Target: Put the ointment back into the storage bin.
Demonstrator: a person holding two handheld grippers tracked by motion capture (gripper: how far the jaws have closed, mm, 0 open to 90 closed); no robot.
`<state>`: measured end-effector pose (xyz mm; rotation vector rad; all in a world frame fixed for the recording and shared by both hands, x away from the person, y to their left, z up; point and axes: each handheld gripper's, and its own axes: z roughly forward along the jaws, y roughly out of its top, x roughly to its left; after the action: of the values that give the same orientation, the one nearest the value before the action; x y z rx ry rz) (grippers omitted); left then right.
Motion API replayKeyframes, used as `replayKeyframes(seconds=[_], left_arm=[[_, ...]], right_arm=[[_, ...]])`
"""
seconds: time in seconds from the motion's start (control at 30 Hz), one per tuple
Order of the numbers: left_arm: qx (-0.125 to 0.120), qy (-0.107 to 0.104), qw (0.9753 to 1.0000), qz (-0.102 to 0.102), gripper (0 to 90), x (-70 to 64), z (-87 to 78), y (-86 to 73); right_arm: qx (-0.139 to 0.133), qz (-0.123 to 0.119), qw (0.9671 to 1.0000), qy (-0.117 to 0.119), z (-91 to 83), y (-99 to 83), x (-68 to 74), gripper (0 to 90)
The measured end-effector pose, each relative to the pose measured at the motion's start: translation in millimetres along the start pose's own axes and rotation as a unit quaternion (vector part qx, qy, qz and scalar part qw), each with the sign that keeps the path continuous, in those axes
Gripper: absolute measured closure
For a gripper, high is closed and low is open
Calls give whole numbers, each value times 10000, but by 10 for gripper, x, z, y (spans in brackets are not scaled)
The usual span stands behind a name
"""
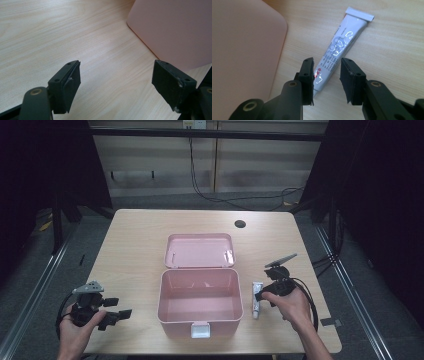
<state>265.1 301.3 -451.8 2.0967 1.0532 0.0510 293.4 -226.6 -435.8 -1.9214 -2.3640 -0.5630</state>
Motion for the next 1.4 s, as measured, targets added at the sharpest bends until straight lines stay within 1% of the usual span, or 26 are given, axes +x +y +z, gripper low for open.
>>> replayKeyframes(seconds=[0.13, 0.17, 0.2, 0.23, 0.27, 0.3, 0.33, 0.37, 0.43, 0.57, 0.63, 0.67, 0.73, 0.77, 0.97, 1.07, 1.1, 1.13, 1.17, 1.2, 1.23, 1.27, 1.3, 1.33, 1.37, 1.4], left_arm=[[-8, 2, 10000, -11, 230, -1, 4, 1], [-7, 1, 10000, -19, 229, -1, 6, 1], [-7, 1, 10000, -19, 229, -1, 6, 1], [-7, 4, 10000, -17, 230, -2, 6, 1], [3, 2, 10000, -6, 230, 0, 5, 2], [-14, 12, 10000, -17, 230, -1, 5, 0], [-14, 12, 10000, -17, 229, -1, 5, 0], [1, -4, 10000, -14, 229, 2, 4, 1], [8, -7, 10000, -3, 229, 6, 5, 3], [-6, -6, 10000, -21, 230, 2, 2, 1], [-1, 1, 10000, -17, 229, 2, 1, 1], [-3, -1, 10000, -23, 229, 2, 2, 2], [-5, 9, 10000, -26, 229, 2, 2, 1], [4, 36, 10000, -30, 229, 6, 3, 1], [5, 15, 10000, -33, 229, 7, 0, 1], [5, 16, 10000, -32, 229, 6, 0, 1], [3, 13, 10000, -36, 229, 8, 0, 1], [3, 13, 10000, -36, 229, 8, 0, 1], [2, 12, 10000, -34, 229, 8, 1, 1], [2, 12, 10000, -34, 229, 8, 1, 1], [9, 34, 10000, -35, 229, 7, 3, 0], [9, 34, 10000, -35, 229, 7, 3, 0], [28, 37, 10000, -39, 229, 4, 6, -1], [22, 33, 10000, -32, 229, 5, 5, 0], [29, 28, 10000, -20, 229, 7, 2, 0], [29, 28, 10000, -20, 229, 7, 2, 0]], right_arm=[[152, 27, 9999, -66, 59, 32, 21, 639], [228, 24, 9997, -103, 78, 53, 38, 639], [228, 24, 9997, -103, 78, 53, 38, 639], [327, 52, 9993, -181, 102, 82, 52, 627], [327, 52, 9993, -181, 102, 82, 52, 627], [433, 50, 9988, -237, 127, 113, 55, 615], [433, 50, 9988, -237, 127, 113, 55, 615], [534, 38, 9982, -278, 154, 134, 59, 601], [586, 59, 9978, -292, 168, 140, 65, 600], [757, 18, 9961, -445, 242, 163, 103, 579], [773, -6, 9960, -450, 259, 167, 105, 578], [845, -25, 9952, -501, 292, 176, 117, 577], [871, -3, 9949, -517, 303, 180, 126, 579], [873, -75, 9947, -534, 319, 186, 123, 601], [997, -146, 9930, -617, 358, 186, 125, 657], [1034, -179, 9923, -664, 371, 187, 131, 667], [1076, -237, 9916, -672, 390, 188, 135, 673], [1076, -237, 9916, -672, 390, 188, 135, 673], [1155, -331, 9901, -719, 415, 190, 146, 683], [1155, -331, 9901, -719, 415, 190, 146, 683], [1211, -588, 9882, -729, 427, 195, 174, 685], [1211, -588, 9882, -729, 427, 195, 174, 685], [1245, -767, 9865, -739, 437, 199, 196, 688], [1260, -872, 9854, -749, 439, 202, 206, 689], [1278, -947, 9845, -739, 437, 203, 212, 689], [1278, -947, 9845, -739, 437, 203, 212, 689]])
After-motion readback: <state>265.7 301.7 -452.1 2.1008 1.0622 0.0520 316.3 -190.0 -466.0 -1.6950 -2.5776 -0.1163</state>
